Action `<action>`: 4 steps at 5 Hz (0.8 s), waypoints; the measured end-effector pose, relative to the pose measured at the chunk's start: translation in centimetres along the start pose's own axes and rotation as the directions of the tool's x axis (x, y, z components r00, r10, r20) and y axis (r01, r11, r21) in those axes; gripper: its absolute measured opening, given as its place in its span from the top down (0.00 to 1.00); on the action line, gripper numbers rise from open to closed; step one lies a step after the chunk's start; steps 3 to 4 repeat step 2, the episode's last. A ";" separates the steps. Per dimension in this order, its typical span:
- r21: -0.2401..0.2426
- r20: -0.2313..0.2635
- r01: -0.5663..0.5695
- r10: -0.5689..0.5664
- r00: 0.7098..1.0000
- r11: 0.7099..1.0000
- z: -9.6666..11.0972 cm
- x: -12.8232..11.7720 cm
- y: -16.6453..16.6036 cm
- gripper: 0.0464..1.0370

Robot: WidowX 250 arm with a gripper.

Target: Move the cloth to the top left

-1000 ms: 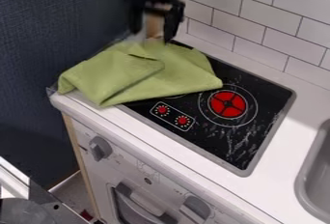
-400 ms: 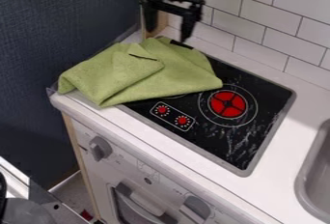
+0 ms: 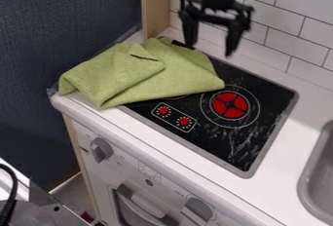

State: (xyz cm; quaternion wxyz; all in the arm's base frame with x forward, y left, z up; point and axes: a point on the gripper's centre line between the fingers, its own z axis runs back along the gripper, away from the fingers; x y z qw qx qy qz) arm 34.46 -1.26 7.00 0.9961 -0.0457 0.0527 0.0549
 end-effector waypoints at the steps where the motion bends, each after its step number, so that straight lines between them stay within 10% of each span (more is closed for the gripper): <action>1: -0.048 0.037 -0.005 0.006 0.999 0.999 -0.3 -3.8 -1.6 0.04; 4: -0.027 0.070 0.088 -0.086 0.994 0.996 -0.3 -5.0 -5.0 0.04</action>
